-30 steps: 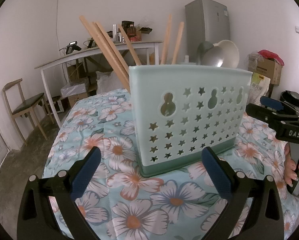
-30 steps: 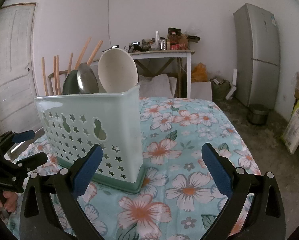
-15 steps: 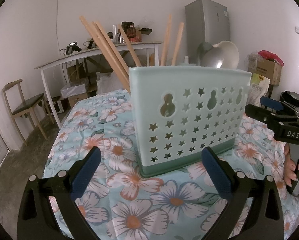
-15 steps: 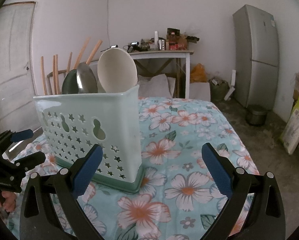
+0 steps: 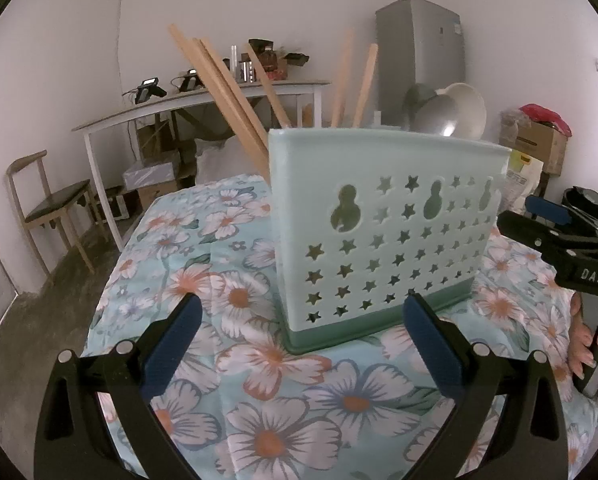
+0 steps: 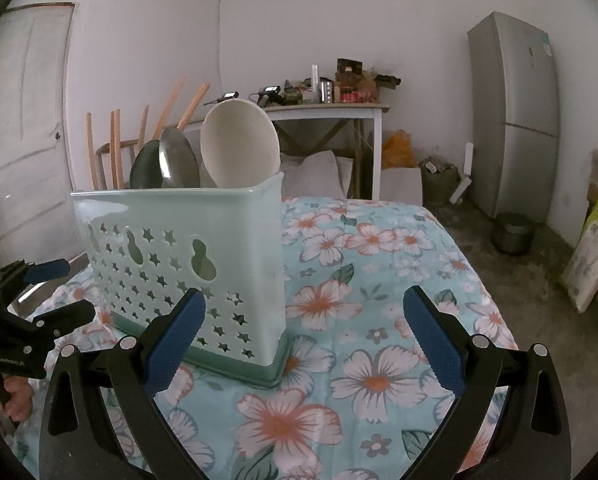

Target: Organize utensils

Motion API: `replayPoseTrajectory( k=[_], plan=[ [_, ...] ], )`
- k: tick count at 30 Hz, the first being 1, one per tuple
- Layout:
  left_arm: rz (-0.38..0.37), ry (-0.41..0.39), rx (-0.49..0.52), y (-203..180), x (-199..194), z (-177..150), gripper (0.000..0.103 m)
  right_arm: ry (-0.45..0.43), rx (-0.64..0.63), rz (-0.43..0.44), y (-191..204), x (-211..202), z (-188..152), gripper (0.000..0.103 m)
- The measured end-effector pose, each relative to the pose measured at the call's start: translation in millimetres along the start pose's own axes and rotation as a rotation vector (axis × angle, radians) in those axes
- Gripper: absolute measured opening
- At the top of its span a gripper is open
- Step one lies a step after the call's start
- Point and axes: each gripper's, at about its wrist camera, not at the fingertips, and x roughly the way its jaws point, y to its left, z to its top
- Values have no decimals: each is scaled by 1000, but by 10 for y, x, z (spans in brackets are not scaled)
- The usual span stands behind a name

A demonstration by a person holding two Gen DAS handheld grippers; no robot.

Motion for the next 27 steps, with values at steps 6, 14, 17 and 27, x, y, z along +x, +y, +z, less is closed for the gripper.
replayPoseTrajectory(
  k=[6, 14, 17, 27],
  plan=[
    [-7, 9, 2, 9, 26, -2, 99, -5, -15, -5, 37, -18, -5, 95],
    [4, -1, 10, -19, 19, 0, 99, 8, 16, -5, -31, 5, -4, 95],
    [7, -7, 7, -24, 1, -7, 99, 16, 18, 5, -47, 25, -4, 95],
    [-19, -49, 14, -37, -114, -22, 99, 11, 13, 3, -21, 13, -18, 95]
  ],
)
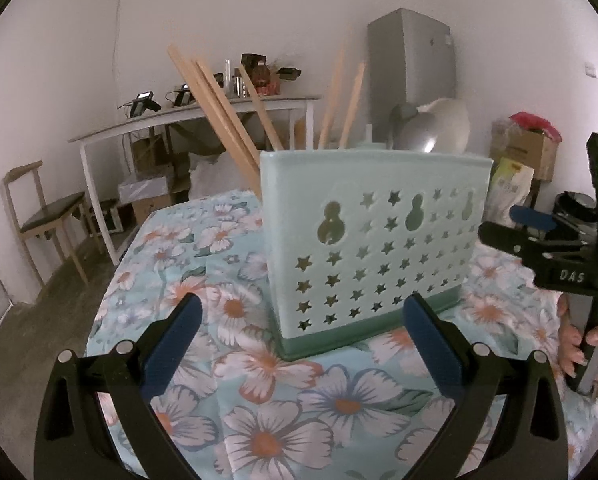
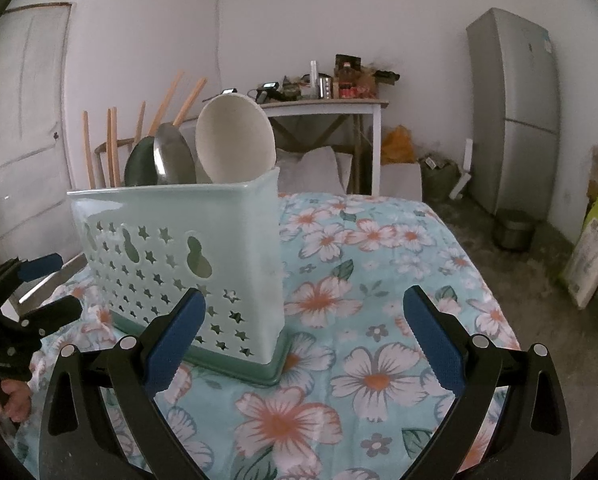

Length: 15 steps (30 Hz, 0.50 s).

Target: Organize utensils

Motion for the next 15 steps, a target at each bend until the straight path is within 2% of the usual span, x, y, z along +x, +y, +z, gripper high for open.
replayPoseTrajectory(
  k=[3, 7, 15],
  plan=[
    [18, 32, -11, 5, 62, 9, 99, 1, -3, 2, 2, 1, -8, 95],
    [14, 33, -37, 63, 59, 9, 99, 2, -7, 10, 8, -5, -18, 95],
    [14, 40, 4, -13, 85, 13, 99, -3, -13, -11, 37, -14, -5, 95]
  ],
)
